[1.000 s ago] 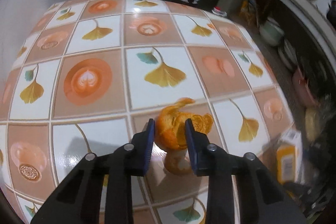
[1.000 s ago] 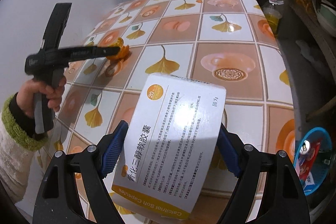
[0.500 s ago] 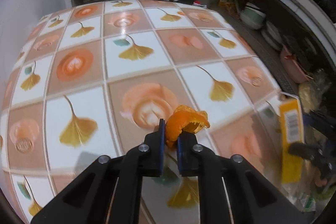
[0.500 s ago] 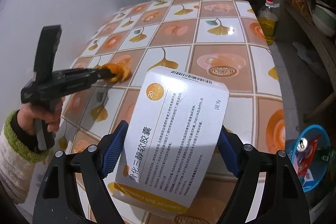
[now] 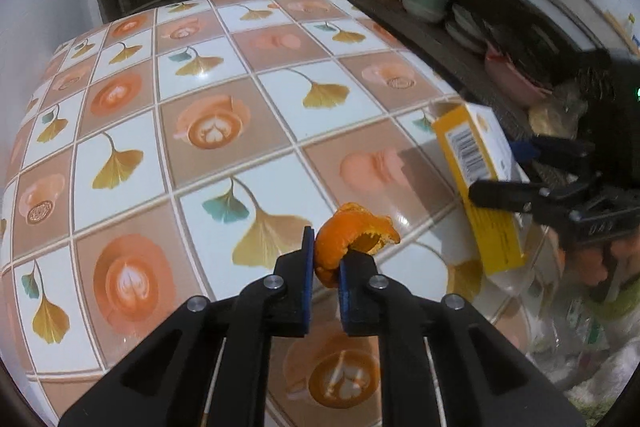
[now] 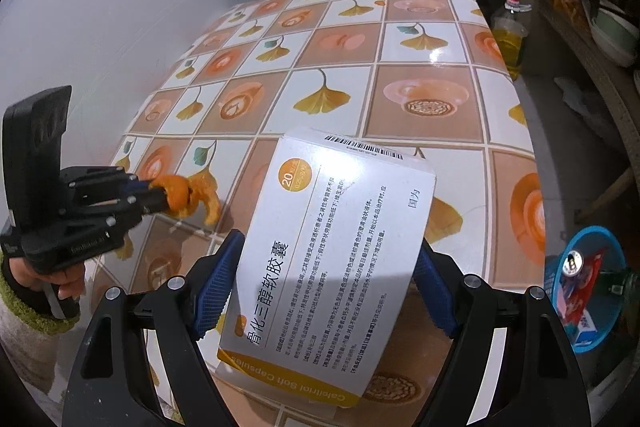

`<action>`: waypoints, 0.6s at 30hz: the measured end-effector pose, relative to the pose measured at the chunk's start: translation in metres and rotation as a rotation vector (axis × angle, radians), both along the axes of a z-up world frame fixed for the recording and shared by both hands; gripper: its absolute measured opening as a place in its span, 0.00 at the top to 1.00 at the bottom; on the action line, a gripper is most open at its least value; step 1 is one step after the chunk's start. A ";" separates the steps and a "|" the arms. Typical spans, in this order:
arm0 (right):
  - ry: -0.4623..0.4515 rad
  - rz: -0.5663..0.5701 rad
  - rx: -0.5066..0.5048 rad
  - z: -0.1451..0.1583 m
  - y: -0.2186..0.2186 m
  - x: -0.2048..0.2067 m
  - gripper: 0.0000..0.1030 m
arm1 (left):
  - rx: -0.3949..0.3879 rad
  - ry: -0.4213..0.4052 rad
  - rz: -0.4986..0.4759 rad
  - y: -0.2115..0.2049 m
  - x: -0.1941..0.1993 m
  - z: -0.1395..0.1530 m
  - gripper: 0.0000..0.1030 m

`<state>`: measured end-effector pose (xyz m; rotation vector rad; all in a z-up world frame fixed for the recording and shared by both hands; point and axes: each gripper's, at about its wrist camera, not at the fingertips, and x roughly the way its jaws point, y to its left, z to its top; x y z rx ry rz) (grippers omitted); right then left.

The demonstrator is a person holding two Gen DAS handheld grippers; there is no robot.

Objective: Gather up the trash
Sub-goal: 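Lift the orange peel with the left tool while the right tool holds the box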

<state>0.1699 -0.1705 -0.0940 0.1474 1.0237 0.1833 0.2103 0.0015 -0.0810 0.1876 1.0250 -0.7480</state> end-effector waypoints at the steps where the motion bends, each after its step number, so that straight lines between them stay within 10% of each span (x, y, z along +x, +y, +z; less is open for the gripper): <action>1: 0.000 0.000 -0.001 0.000 0.001 -0.001 0.26 | -0.002 0.006 0.002 0.001 0.000 -0.001 0.89; 18: 0.019 0.002 -0.066 -0.010 0.008 -0.001 0.25 | 0.015 0.050 0.026 0.001 -0.001 -0.017 0.82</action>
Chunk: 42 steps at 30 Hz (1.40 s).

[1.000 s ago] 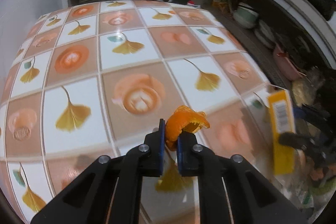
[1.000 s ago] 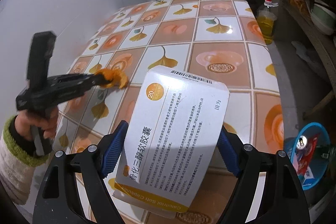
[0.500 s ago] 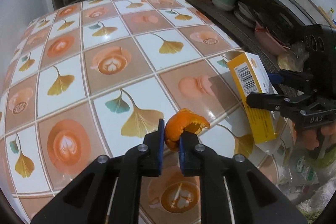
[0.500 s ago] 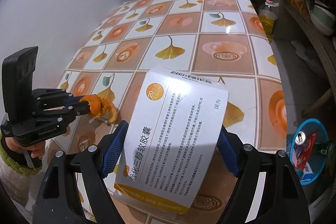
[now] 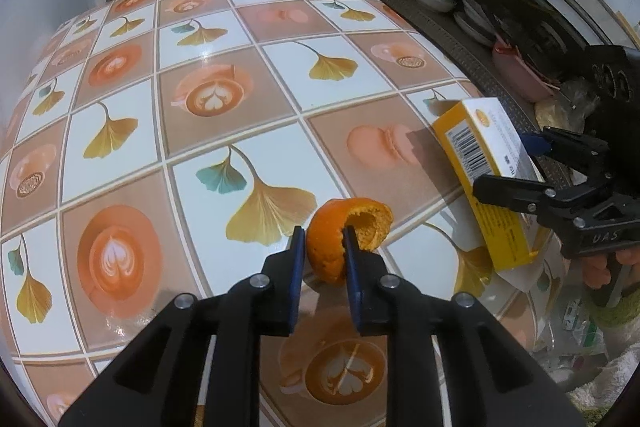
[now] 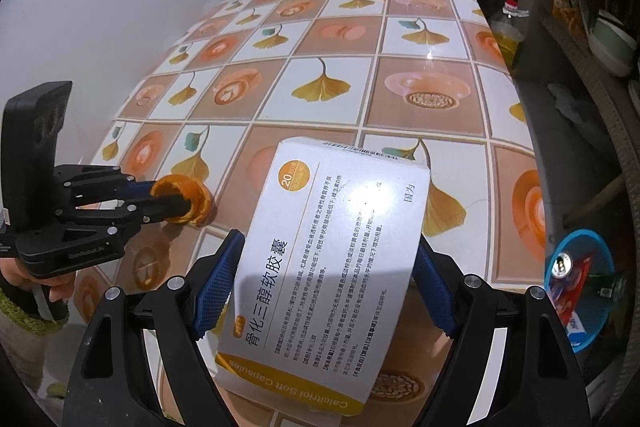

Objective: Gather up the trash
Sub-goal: 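Lift the orange peel with the left tool while the right tool holds the box, then carry the peel in the left tool while the right tool carries the box to the basket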

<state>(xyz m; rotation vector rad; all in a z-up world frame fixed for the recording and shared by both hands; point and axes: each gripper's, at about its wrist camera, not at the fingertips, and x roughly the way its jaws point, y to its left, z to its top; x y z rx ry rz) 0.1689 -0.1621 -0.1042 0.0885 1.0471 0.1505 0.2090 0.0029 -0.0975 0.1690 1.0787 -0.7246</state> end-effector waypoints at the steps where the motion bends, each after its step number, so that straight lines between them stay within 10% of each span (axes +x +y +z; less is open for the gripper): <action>1: 0.005 -0.002 -0.002 -0.001 0.000 0.000 0.25 | 0.002 -0.005 0.000 0.000 -0.001 0.000 0.82; 27: 0.028 0.031 -0.048 -0.011 0.009 -0.015 0.24 | 0.010 -0.083 0.027 -0.002 -0.009 0.006 0.91; 42: -0.049 -0.054 0.131 0.012 -0.026 -0.033 0.29 | -0.074 -0.111 0.009 -0.017 -0.015 0.043 0.91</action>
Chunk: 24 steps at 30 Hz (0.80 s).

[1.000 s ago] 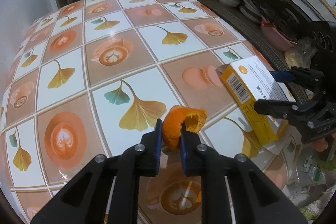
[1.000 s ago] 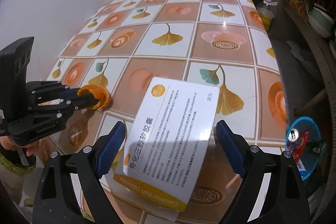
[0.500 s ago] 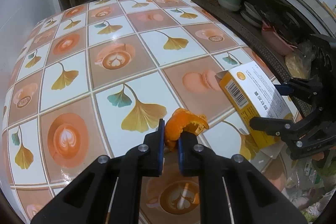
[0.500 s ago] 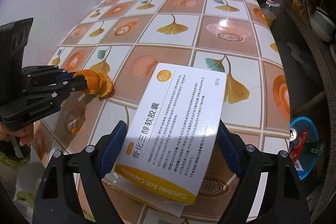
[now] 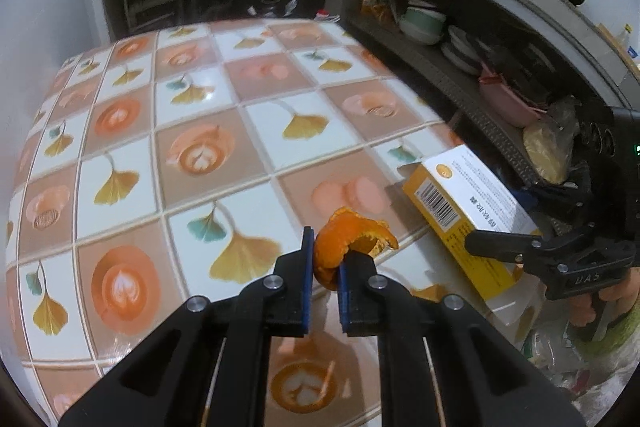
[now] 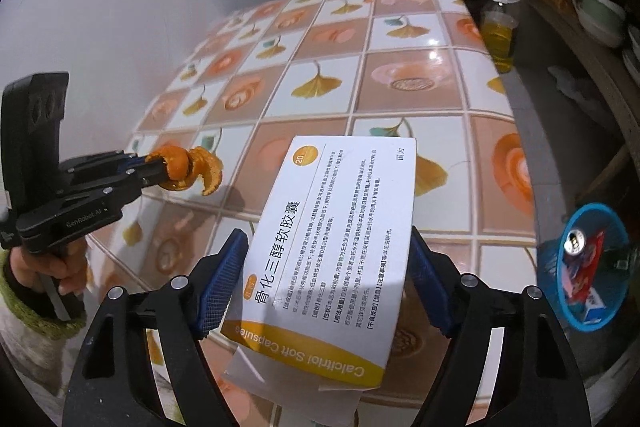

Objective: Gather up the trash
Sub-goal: 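Carry the peel in the left tool while the right tool carries the box to the basket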

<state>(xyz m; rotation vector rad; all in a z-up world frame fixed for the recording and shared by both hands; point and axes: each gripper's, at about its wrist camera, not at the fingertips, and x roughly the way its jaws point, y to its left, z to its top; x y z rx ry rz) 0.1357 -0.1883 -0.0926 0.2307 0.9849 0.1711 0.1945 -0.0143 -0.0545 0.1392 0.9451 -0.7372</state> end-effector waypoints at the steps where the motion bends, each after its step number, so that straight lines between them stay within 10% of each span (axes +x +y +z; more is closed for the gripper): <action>1: -0.007 -0.009 0.014 0.001 -0.004 -0.003 0.29 | -0.003 -0.004 -0.009 -0.004 0.000 0.002 0.91; 15: -0.217 -0.307 0.104 0.051 -0.118 -0.088 0.29 | -0.057 -0.047 -0.234 -0.127 -0.012 0.052 0.91; 24: -0.155 -0.665 0.122 0.012 -0.233 -0.168 0.29 | -0.027 0.167 -0.508 -0.301 -0.018 0.034 0.91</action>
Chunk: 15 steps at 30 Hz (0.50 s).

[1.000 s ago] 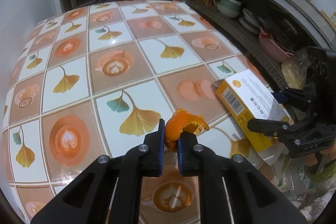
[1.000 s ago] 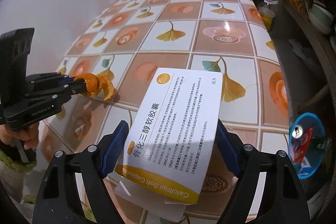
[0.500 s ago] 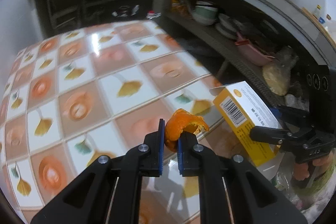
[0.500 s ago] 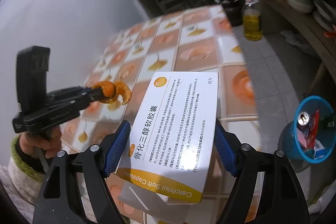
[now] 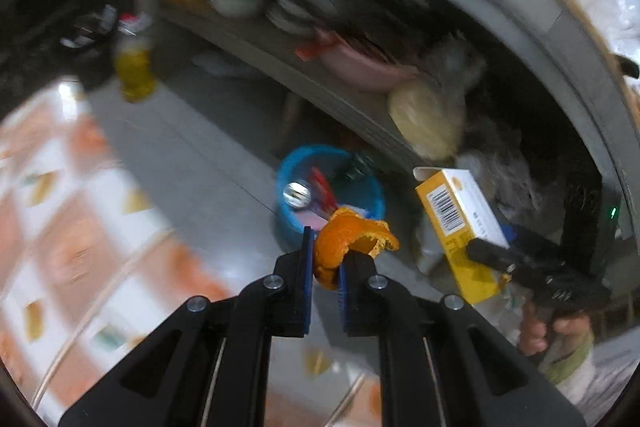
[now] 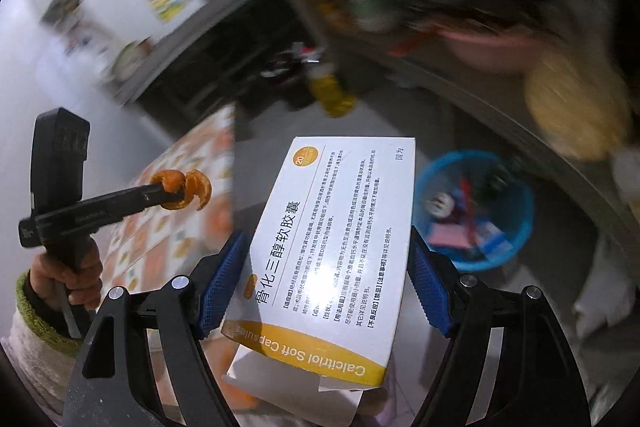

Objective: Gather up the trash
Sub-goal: 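Carry the peel in the left tool while the right tool carries the box to the basket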

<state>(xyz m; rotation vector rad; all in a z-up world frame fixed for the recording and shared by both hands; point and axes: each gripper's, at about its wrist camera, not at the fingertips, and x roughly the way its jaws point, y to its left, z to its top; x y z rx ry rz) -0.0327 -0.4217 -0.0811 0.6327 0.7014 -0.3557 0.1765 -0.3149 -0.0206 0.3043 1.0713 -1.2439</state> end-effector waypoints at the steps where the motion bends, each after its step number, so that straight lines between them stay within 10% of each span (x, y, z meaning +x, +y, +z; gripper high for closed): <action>1: 0.020 -0.022 0.013 -0.010 -0.009 -0.004 0.29 | 0.032 0.035 -0.028 -0.024 -0.001 -0.011 0.91; 8: 0.134 -0.102 0.080 -0.072 -0.060 -0.005 0.29 | 0.245 0.229 -0.042 -0.128 0.007 -0.095 0.90; 15: 0.218 -0.128 0.017 -0.103 -0.104 0.029 0.28 | 0.341 0.216 -0.027 -0.191 0.017 -0.141 0.90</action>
